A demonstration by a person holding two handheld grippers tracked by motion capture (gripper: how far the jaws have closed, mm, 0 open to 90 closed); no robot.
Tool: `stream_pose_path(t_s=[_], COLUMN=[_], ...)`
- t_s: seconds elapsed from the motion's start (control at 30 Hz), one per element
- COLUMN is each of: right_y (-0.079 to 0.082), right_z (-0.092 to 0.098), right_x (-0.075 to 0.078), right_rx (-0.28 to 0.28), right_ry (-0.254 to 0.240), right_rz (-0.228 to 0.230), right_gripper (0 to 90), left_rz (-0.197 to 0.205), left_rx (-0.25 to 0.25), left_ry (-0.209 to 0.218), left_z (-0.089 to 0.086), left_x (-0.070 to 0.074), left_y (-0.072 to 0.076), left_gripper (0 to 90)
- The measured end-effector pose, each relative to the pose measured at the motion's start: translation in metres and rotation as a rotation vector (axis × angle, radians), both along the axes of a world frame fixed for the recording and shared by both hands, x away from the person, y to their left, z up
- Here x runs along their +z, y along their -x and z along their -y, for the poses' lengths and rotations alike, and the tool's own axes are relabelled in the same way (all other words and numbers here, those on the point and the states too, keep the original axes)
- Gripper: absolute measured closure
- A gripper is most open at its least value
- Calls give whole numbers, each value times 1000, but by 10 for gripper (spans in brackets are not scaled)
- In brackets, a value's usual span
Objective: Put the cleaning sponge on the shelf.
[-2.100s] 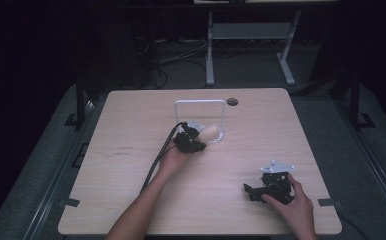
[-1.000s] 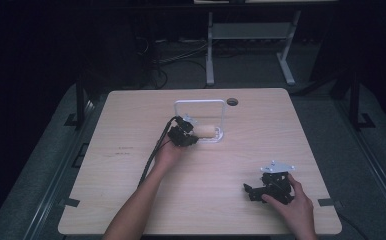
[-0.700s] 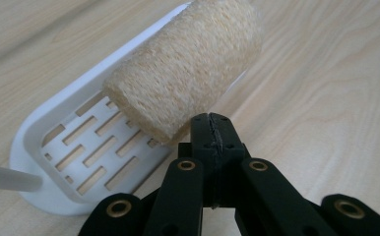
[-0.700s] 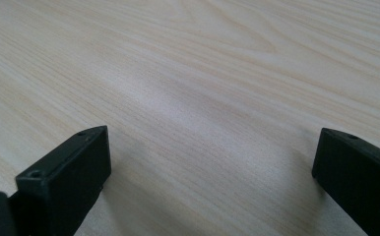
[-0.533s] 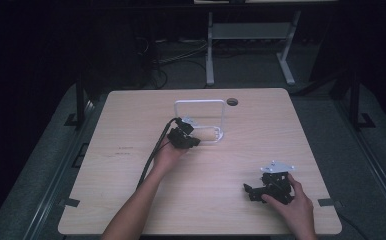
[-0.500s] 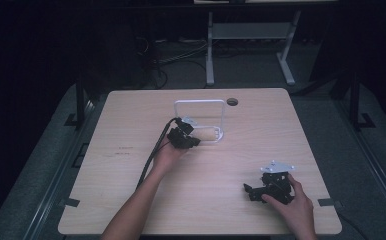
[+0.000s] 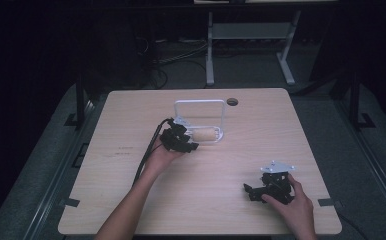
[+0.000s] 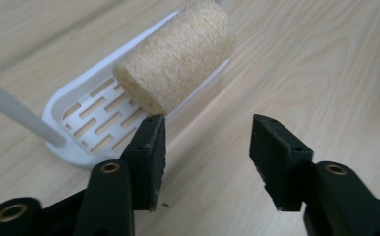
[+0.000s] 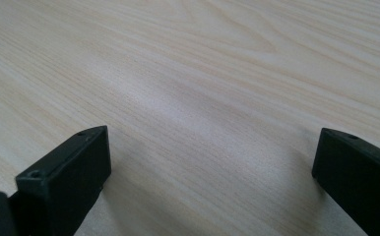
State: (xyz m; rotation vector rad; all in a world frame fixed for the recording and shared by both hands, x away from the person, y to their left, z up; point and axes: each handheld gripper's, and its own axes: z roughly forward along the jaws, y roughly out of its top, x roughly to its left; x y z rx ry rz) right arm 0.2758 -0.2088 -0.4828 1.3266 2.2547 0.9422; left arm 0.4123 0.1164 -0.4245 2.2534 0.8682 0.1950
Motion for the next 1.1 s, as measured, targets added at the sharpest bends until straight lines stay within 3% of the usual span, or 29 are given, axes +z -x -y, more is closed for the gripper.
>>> stream_pose_path(t_s=[0.33, 0.53, 0.83, 1.1], right_y=[0, 0, 0, 0], right_z=[0, 0, 0, 0], right_x=[0, 0, 0, 0], right_rx=[0, 0, 0, 1], right_ry=[0, 0, 0, -1], right_rz=[0, 0, 0, -1], right_gripper=[9, 9, 9, 9], left_rz=[19, 54, 87, 106], left_rx=[5, 20, 37, 74], left_ry=[-8, -27, -23, 7], left_z=[-13, -23, -44, -69], left_x=[2, 7, 10, 10], left_y=[10, 19, 37, 54], left_gripper=[241, 135, 131, 137])
